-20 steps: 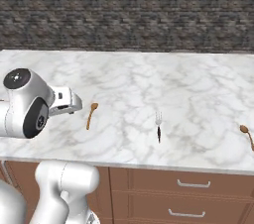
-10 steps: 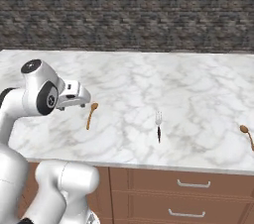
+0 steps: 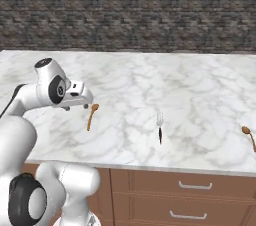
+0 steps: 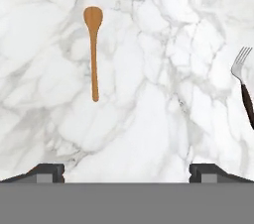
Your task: Organize the utensils by type. Pick up the wooden spoons from the counter and place them in the open cabinet. Then pick up the metallic utensils from the counter and place them in the open drawer.
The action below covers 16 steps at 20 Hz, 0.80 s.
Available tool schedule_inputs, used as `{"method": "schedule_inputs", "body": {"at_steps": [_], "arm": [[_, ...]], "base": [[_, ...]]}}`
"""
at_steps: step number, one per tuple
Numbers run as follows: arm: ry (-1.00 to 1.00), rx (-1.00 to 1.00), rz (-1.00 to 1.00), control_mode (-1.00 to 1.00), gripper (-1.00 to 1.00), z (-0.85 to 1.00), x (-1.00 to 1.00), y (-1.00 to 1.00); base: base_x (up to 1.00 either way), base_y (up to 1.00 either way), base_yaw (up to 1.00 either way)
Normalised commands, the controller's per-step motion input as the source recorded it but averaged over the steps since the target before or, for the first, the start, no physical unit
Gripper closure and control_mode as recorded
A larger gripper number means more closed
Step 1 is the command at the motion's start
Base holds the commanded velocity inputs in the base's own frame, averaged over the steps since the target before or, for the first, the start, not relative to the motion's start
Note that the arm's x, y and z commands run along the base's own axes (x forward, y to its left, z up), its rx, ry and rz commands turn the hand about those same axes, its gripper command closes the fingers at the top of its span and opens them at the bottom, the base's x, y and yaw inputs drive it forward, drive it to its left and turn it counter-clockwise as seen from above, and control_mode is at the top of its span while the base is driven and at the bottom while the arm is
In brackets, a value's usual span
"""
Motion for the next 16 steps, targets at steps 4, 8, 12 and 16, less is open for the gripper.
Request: {"method": "schedule_inputs", "body": {"at_steps": [4, 8, 12, 16], "arm": [[0.10, -0.04, 0.00, -1.00, -1.00, -0.50, 0.52, 0.28], [0.09, -0.05, 0.00, -1.00, -1.00, -0.53, 0.38, 0.14], [0.15, 0.00, 0.00, -1.00, -1.00, -0.50, 0.38, 0.01], [0.11, 0.00, 0.00, -1.00, -1.00, -0.39, 0.44, 0.00]], "base": [[0.00, 0.00, 0.00], [0.00, 0.00, 0.00], [0.00, 0.00, 0.00], [0.00, 0.00, 0.00]]}}
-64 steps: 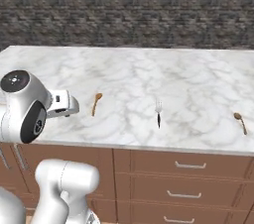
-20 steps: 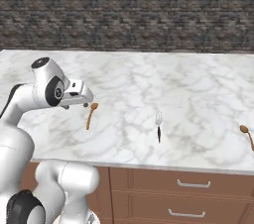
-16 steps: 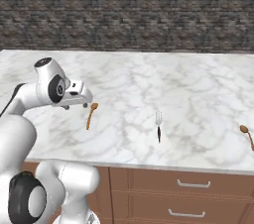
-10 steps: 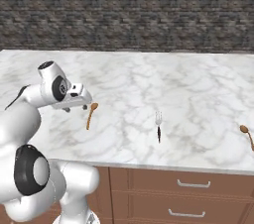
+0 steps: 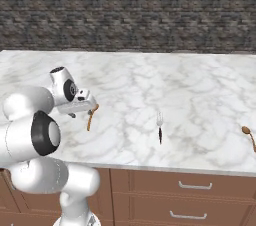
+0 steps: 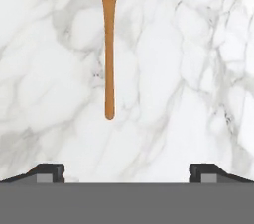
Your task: Organize the utensils by type. Pick up the wooden spoons from the counter and place them in the open cabinet. Then pick up the metallic utensils from the counter and place them in the open drawer.
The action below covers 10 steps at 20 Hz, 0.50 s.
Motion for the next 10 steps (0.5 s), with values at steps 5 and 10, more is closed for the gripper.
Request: {"method": "schedule_inputs", "body": {"at_steps": [5, 10], "arm": [[0.01, 0.00, 0.00, -1.00, -1.00, -0.34, 0.41, 0.00], [0.00, 0.00, 0.00, -1.00, -1.00, -0.33, 0.38, 0.00]], "base": [[0.00, 0.00, 0.00], [0.00, 0.00, 0.00]]}}
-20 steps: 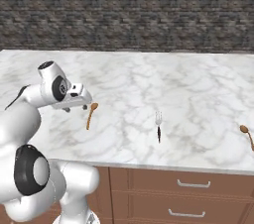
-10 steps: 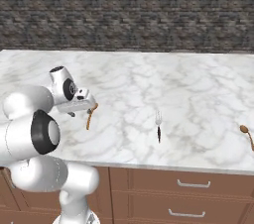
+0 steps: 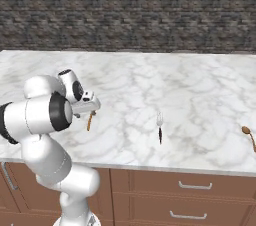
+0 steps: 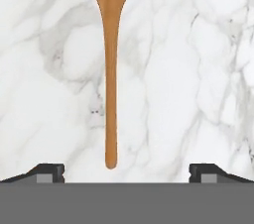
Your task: Organize the utensils by type. Pick up the wooden spoons from the counter and place them in the open cabinet. Then pick up the metallic utensils from the counter and place them in the open drawer.
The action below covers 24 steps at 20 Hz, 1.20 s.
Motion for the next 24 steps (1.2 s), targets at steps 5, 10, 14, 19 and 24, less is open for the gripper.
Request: {"method": "schedule_inputs", "body": {"at_steps": [5, 10, 14, 19, 24], "arm": [[0.00, 0.01, 0.00, -1.00, -1.00, -0.37, 0.26, 0.00], [0.00, 0.05, 0.00, -1.00, -1.00, -0.26, 0.25, 0.00], [0.00, 0.08, 0.00, -1.00, -1.00, -0.22, 0.26, 0.00], [0.00, 0.05, 0.00, -1.00, -1.00, -0.21, 0.27, 0.00], [0.00, 0.06, 0.00, -1.00, -1.00, -0.21, 0.33, 0.00]], "base": [[0.00, 0.00, 0.00], [0.00, 0.00, 0.00], [0.00, 0.00, 0.00], [0.00, 0.00, 0.00], [0.00, 0.00, 0.00]]}}
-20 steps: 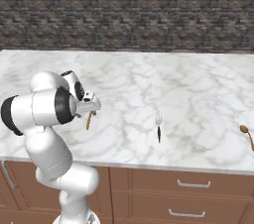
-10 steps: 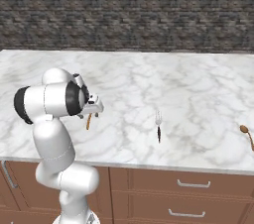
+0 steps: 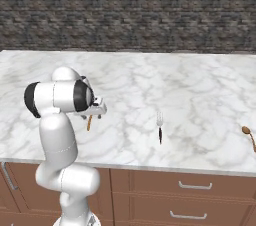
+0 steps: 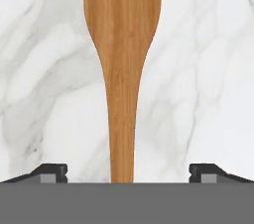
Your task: Organize the utensils by type. Pick up the wooden spoons from the counter and place them in the open cabinet. Then pick up the metallic utensils from the counter and place them in the open drawer.
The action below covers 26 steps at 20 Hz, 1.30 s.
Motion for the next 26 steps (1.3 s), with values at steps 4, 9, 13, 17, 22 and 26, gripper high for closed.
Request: {"method": "schedule_inputs", "body": {"at_steps": [4, 9, 13, 17, 22, 26], "arm": [[0.00, 0.06, 0.00, -1.00, -1.00, -0.21, 0.27, 0.01], [0.00, 0.04, 0.00, -1.00, -1.00, -0.23, 0.18, 0.06], [0.00, -0.01, -0.04, -1.00, 1.00, -0.41, 0.00, 0.01], [0.00, -0.04, -0.07, -1.00, 1.00, -0.37, -0.02, -0.02], [0.01, 0.00, -0.10, -1.00, 1.00, -0.20, -0.18, -0.28], [0.01, 0.07, -0.02, -1.00, 1.00, 0.12, -0.19, -0.36]], "base": [[0.00, 0.00, 0.00], [0.00, 0.00, 0.00], [0.00, 0.00, 0.00], [0.00, 0.00, 0.00], [0.00, 0.00, 0.00], [0.00, 0.00, 0.00]]}}
